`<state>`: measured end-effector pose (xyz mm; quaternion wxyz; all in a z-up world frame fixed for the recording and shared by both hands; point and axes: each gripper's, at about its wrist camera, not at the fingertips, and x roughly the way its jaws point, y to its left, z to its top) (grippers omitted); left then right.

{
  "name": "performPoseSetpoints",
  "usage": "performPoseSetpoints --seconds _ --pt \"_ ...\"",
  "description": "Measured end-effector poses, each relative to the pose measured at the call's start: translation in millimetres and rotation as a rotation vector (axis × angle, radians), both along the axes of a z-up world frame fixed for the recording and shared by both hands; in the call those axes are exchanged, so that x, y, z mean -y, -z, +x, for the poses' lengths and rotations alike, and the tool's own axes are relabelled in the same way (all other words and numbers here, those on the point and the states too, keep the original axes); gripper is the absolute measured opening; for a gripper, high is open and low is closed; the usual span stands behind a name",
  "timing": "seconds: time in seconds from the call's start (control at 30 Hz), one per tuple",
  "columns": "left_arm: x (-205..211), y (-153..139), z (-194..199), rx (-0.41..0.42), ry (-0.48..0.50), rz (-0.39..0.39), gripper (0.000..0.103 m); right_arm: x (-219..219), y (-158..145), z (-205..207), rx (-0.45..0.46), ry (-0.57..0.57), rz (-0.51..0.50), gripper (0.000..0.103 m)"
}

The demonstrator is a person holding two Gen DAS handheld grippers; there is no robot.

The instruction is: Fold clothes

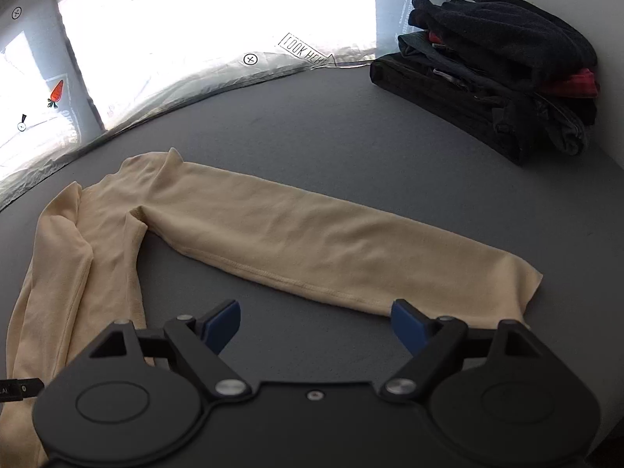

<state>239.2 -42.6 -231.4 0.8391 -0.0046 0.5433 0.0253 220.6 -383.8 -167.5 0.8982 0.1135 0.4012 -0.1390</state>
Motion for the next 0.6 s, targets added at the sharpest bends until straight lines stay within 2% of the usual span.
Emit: performPoseSetpoints --seconds 0.03,0.1,0.3,0.33,0.5,0.57,0.6 --pt "-3.4 2.0 -0.1 -0.004 -0.026 -0.015 0.102 12.9 3.0 -3.0 -0.002 0.027 -0.019 0.085" --pt "-10.0 5.4 -0.4 -0.01 -0.07 -0.044 0.103 39.9 8.6 -8.8 -0.008 0.084 -0.059 0.085" --pt "-7.9 5.1 -6.3 0.025 -0.073 -0.031 0.103 93.8 32.0 -11.7 -0.054 0.177 -0.086 0.085" --pt "-8.1 5.2 -7.1 0.027 -0.077 -0.034 0.103 99.0 34.9 -11.0 -0.06 0.184 -0.081 0.082" --pt "-7.9 5.9 -8.4 0.037 -0.079 -0.039 0.103 104.8 40.9 -6.9 -0.063 0.228 0.003 0.057" --pt "-7.8 6.1 -8.1 0.038 -0.079 -0.04 0.103 103.5 39.7 -2.9 -0.061 0.219 0.03 0.029" --pt "-7.8 6.2 -7.7 0.038 -0.079 -0.04 0.103 102.6 38.7 -0.5 -0.06 0.211 0.042 0.022"
